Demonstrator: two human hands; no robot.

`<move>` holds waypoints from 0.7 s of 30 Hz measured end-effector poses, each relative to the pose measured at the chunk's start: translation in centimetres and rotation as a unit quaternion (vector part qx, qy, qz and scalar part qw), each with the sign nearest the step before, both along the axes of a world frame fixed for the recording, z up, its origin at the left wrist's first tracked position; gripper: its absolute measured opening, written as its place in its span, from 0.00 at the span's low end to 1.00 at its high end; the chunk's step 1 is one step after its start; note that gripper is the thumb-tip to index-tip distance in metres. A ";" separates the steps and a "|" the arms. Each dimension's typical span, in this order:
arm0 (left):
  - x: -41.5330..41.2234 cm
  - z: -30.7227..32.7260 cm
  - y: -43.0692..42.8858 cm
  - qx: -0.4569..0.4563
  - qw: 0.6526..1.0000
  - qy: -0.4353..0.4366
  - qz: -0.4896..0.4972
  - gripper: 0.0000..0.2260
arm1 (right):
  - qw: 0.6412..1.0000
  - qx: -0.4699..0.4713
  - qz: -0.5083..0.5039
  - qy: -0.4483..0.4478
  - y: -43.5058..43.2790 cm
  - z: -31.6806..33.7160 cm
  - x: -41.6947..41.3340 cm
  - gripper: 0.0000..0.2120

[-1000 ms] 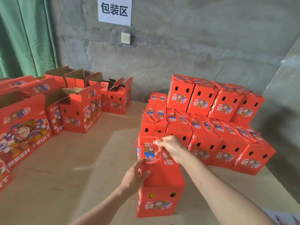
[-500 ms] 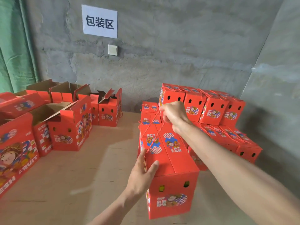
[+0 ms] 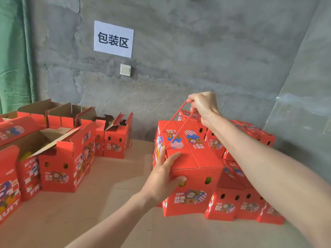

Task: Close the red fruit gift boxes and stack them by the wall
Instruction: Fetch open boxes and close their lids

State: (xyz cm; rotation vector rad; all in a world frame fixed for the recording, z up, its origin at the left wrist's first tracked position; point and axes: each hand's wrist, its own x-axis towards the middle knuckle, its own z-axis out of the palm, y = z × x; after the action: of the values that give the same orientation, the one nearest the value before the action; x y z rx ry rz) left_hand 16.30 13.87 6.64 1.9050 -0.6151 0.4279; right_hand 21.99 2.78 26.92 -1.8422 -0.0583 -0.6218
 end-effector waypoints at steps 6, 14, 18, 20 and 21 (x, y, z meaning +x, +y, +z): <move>9.7 0.1 -1.0 0.051 0.997 0.017 0.058 0.34 | 0.997 -0.053 0.041 -0.026 -2.1 -0.3 9.1 0.14; 22.6 -0.2 -1.8 0.032 0.990 0.049 0.126 0.35 | 0.934 -0.349 -0.073 0.014 -6.3 -4.8 19.0 0.12; 24.9 -2.4 -1.6 -0.023 0.991 0.079 0.107 0.35 | 0.792 -0.607 0.062 -0.012 -6.4 -13.5 18.9 0.39; 24.8 -4.6 -1.7 -0.020 0.993 0.062 0.103 0.31 | 0.742 -0.661 0.091 -0.066 -5.9 -17.1 19.1 0.44; 24.7 -6.0 -1.7 -0.009 0.994 0.053 0.096 0.29 | 0.723 -0.681 0.075 -0.089 -5.7 -18.0 19.3 0.47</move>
State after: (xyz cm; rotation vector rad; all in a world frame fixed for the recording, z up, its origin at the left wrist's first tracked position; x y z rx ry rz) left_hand 40.97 12.19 0.64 1.9633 -0.3578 0.4505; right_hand 41.28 -2.97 8.92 -3.1199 -1.0359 -0.6809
